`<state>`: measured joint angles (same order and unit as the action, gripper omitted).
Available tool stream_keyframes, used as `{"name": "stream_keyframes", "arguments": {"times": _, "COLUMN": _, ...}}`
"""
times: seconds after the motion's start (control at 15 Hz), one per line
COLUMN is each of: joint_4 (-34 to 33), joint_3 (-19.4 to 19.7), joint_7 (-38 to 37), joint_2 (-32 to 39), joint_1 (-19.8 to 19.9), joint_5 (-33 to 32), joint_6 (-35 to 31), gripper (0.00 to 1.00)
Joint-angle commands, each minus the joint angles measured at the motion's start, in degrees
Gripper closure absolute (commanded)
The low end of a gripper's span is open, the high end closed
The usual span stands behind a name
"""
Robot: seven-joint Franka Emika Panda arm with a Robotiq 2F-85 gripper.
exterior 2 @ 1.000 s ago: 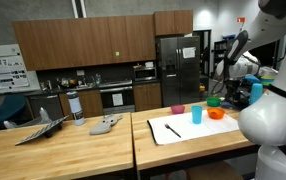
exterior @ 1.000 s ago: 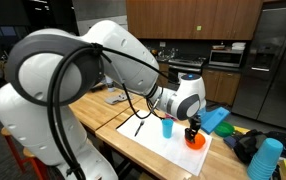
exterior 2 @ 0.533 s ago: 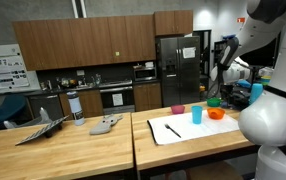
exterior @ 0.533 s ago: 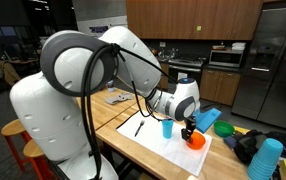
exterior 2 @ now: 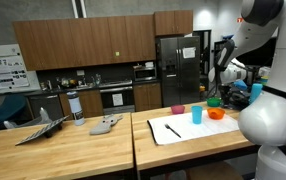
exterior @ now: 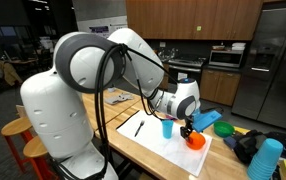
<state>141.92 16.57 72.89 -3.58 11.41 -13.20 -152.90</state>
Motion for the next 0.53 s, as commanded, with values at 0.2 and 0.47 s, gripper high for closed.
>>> {"name": "stream_keyframes", "arguments": {"times": 0.2, "joint_4": -4.9, "joint_3": -0.9, "joint_7": -18.6, "joint_2": 2.6, "joint_1": 1.8, "joint_5": -2.4, "joint_6": 6.5, "gripper": 0.00}}
{"name": "stream_keyframes", "arguments": {"times": 0.47, "joint_4": -4.0, "joint_3": -1.0, "joint_7": -20.7, "joint_2": 1.8, "joint_1": 1.6, "joint_5": -2.2, "joint_6": 6.0, "gripper": 0.00}}
